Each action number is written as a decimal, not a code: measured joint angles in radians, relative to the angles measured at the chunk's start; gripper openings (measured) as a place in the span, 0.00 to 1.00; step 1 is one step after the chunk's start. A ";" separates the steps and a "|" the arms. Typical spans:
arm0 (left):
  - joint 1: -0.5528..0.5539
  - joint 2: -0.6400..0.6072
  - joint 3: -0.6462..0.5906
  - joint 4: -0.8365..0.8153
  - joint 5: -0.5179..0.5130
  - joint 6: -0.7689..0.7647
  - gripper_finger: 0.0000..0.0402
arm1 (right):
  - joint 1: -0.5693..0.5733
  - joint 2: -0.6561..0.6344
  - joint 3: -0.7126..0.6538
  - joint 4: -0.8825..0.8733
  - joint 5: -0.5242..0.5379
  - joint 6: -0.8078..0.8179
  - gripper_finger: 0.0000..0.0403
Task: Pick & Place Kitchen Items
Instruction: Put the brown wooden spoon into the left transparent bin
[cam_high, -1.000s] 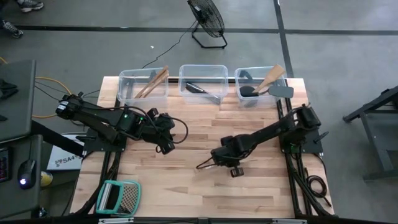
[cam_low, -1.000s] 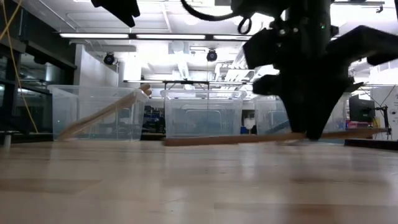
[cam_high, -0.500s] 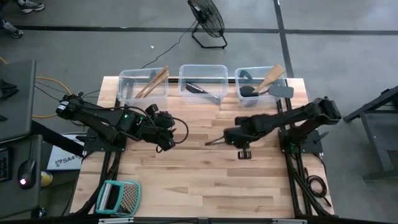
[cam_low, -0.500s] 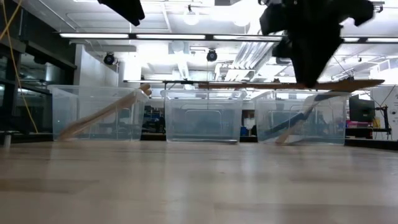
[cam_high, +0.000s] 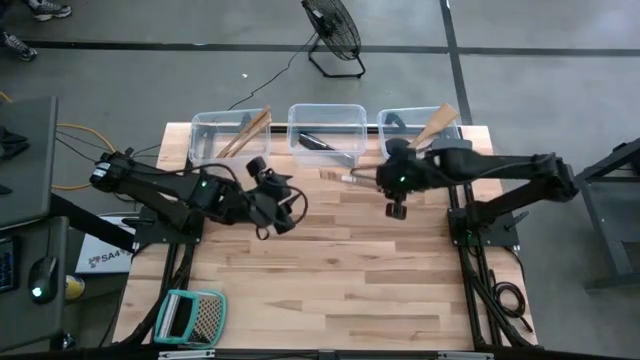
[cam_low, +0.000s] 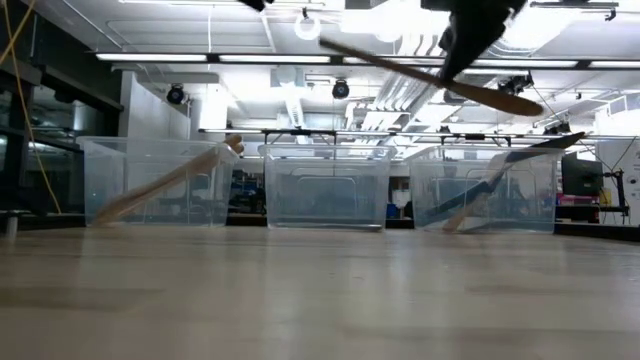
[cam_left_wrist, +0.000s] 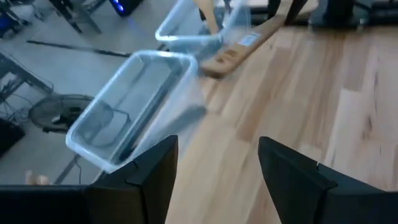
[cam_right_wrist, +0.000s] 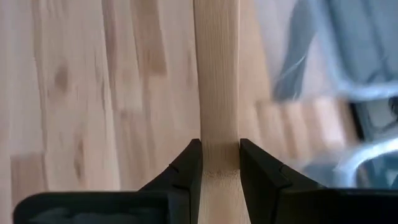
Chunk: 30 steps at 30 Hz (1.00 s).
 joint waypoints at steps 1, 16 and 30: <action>0.012 0.000 0.000 0.025 0.002 0.021 0.54 | -0.013 -0.013 0.000 0.030 -0.003 -0.018 0.19; 0.253 0.000 0.000 0.402 0.308 0.222 0.54 | -0.189 -0.082 0.002 0.487 -0.222 -0.279 0.19; 0.336 0.000 0.000 0.705 0.488 0.253 0.54 | -0.352 -0.072 0.003 0.697 -0.525 -0.338 0.19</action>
